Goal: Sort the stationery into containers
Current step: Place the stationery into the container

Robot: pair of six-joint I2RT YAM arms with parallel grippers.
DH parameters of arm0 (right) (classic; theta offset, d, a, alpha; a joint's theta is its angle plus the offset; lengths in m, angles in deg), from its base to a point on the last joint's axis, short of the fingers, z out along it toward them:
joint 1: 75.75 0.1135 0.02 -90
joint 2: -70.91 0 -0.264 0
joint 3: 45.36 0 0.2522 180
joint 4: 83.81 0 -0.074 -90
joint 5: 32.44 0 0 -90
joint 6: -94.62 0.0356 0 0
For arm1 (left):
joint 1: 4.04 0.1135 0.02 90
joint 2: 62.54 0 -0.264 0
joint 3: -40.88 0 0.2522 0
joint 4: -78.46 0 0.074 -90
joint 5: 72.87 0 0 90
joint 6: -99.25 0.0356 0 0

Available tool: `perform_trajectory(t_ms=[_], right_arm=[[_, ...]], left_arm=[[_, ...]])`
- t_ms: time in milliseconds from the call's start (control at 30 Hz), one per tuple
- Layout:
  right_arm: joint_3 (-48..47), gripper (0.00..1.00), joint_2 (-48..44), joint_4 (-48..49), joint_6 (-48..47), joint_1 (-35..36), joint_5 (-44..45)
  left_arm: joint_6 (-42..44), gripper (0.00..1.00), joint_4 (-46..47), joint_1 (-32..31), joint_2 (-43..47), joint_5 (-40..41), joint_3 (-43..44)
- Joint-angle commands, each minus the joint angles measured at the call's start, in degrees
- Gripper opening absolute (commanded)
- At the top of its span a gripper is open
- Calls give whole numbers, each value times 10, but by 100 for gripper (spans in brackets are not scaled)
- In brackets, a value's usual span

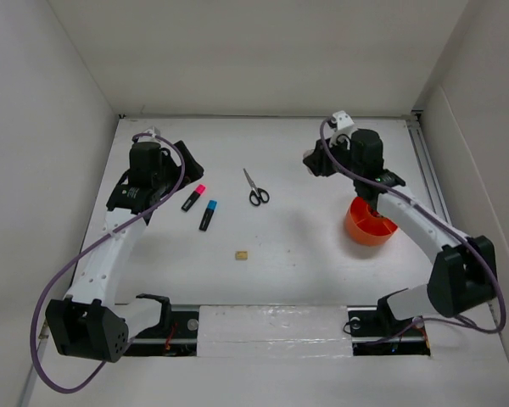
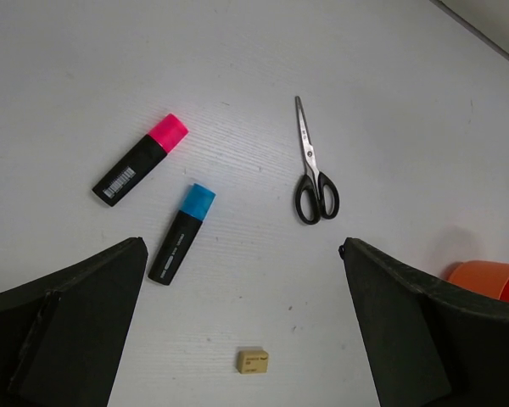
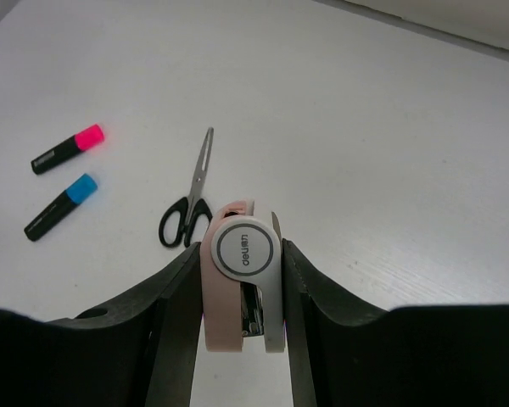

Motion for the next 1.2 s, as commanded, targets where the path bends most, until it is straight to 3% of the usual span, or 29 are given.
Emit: perform_trajectory(t_ms=[0, 133, 200, 233, 367, 800, 967, 1167], right_arm=[[68, 0, -73, 102, 7, -41, -75], [150, 0, -179, 112, 38, -72, -25], [174, 0, -247, 112, 67, -79, 37], [184, 0, -269, 100, 73, -79, 111], [214, 0, -347, 53, 84, -86, 209], [186, 0, -358, -107, 171, -98, 414], [186, 0, -370, -101, 176, -126, 388], [141, 0, -304, -118, 183, -164, 377]], left_arm=[[9, 99, 22, 1, 23, -13, -8], [9, 99, 22, 1, 23, -20, -8], [9, 99, 27, 1, 23, -20, -8], [9, 99, 27, 1, 23, -25, -8], [9, 99, 27, 1, 29, -32, -8], [9, 99, 32, 1, 29, -48, -14], [9, 99, 32, 1, 29, -53, -14], [9, 99, 38, 1, 29, -59, -14]])
